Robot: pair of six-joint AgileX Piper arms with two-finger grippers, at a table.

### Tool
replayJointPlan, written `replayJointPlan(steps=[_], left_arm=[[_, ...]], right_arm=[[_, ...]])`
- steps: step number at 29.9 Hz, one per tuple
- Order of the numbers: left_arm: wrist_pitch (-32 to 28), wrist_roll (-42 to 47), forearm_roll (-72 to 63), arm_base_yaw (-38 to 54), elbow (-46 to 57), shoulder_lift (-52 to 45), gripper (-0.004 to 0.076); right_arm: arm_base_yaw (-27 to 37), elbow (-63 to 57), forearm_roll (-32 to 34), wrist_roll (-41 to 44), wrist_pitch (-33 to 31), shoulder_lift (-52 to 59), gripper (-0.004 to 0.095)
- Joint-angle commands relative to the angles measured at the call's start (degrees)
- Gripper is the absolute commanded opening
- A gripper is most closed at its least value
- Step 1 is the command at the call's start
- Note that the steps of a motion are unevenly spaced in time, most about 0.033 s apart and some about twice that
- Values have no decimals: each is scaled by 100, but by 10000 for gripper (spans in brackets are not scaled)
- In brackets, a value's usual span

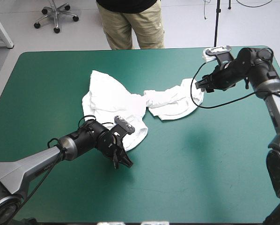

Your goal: Fold the cloth

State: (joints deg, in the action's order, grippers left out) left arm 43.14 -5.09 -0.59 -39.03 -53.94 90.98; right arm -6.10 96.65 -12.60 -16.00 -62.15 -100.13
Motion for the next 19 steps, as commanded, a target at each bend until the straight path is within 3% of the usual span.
replayJointPlan(steps=[1, 12, 16, 19], left_arm=[[299, 72, -178, -37, 36, 42, -9], [346, 72, -178, -37, 36, 42, -9], [320, 72, -178, -37, 36, 42, -9], [294, 72, -178, -37, 36, 42, -9]], right_arm=[[35, 179, 11, 16, 405, -283, 593], [35, 189, -66, 74, 1320, -1510, 572], [22, 191, -104, 74, 1336, -1642, 467], [11, 201, -179, 24, 1365, -1636, 311]])
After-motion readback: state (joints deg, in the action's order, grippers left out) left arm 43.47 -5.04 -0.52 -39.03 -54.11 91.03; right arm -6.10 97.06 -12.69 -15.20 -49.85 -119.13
